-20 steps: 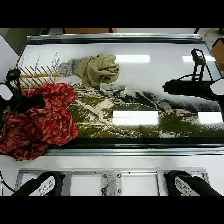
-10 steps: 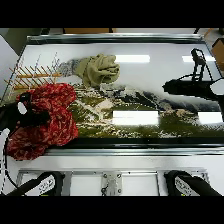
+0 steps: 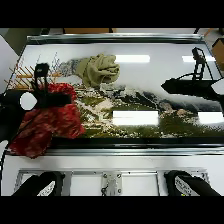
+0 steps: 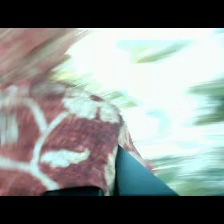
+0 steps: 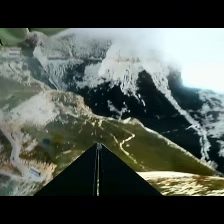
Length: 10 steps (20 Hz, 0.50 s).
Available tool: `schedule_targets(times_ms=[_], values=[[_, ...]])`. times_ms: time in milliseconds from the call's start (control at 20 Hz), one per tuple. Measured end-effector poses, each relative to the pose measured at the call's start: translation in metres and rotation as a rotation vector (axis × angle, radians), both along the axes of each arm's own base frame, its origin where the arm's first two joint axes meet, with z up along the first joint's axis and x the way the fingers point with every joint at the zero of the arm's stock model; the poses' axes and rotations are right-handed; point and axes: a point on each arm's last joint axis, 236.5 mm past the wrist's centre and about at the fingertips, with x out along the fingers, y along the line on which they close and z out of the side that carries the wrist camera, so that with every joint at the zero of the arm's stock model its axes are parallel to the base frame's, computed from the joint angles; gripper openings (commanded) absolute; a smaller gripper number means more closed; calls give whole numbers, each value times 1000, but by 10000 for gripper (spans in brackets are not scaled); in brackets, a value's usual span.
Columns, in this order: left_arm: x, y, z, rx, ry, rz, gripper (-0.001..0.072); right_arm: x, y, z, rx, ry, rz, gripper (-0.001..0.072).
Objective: Fold the clothes and pants, and hang the long-sleeved shirts on hangers.
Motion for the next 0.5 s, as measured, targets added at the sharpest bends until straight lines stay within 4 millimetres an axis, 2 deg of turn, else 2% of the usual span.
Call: schedule_targets(times_ms=[100,250,350,450,500], values=[[-4,-71,44,-77,-116,-149,12,4,-17,21,0,-49,-43,15],[-7,-168,85,-174,-221,-324,13,1,-57,60,-3,-135,-150,15],[-5,-222,93,-217,-246,-400,14,-7,-84,82,-8,-181,-225,15],[-1,-276,87,-241,-246,-463,15,-17,-105,101,-19,-225,-288,15],[1,-296,81,-243,-240,-485,181,-21,-114,107,-24,-241,-315,15]])
